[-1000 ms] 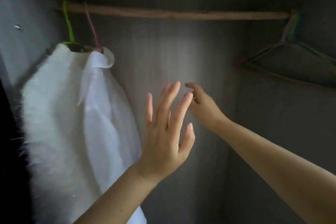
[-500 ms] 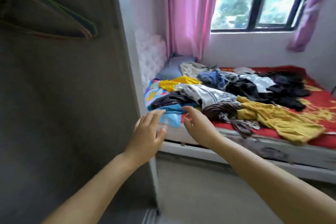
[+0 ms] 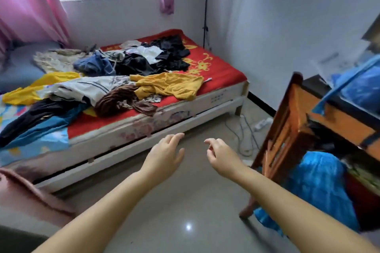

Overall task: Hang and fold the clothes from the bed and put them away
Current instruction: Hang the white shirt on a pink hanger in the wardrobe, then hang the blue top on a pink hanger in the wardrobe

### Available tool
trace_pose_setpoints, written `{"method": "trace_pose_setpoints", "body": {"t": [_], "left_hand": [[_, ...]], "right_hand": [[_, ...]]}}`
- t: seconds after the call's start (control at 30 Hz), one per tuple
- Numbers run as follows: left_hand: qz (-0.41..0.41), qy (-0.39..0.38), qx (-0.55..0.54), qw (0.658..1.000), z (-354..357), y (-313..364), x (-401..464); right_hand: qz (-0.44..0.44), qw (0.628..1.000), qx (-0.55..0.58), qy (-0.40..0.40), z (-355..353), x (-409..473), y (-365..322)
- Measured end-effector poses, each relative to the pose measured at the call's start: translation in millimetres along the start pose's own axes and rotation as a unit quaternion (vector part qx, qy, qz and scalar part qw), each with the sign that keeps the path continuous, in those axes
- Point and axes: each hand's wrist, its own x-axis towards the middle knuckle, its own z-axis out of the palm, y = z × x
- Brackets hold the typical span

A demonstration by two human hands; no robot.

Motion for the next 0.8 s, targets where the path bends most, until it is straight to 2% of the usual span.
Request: {"method": "trace_pose_setpoints", "body": {"t": [0.13, 0.23, 0.47, 0.67, 0.8], "left_hand": [[0.086, -0.11, -0.001, 0.99, 55, 55, 9], [0.145, -0.165, -0.007, 0.976, 93, 95, 5], [0.259, -0.284, 0.006, 0.923, 181, 194, -14], [0.261, -0.335, 0.035, 0.905, 266, 268, 14], [0.182, -0.382, 0.034, 0.905, 344, 312, 51]], "right_hand": [[0.131, 0.99, 0.01, 0.043, -18, -73, 70], [0.221, 0.973, 0.014, 0.07, -26, -126, 111], [0.378, 0.921, 0.026, 0.086, -43, -243, 208], [0.438, 0.897, 0.043, 0.047, -61, -277, 315], [0.45, 0.891, 0.061, 0.017, -76, -267, 401]]}}
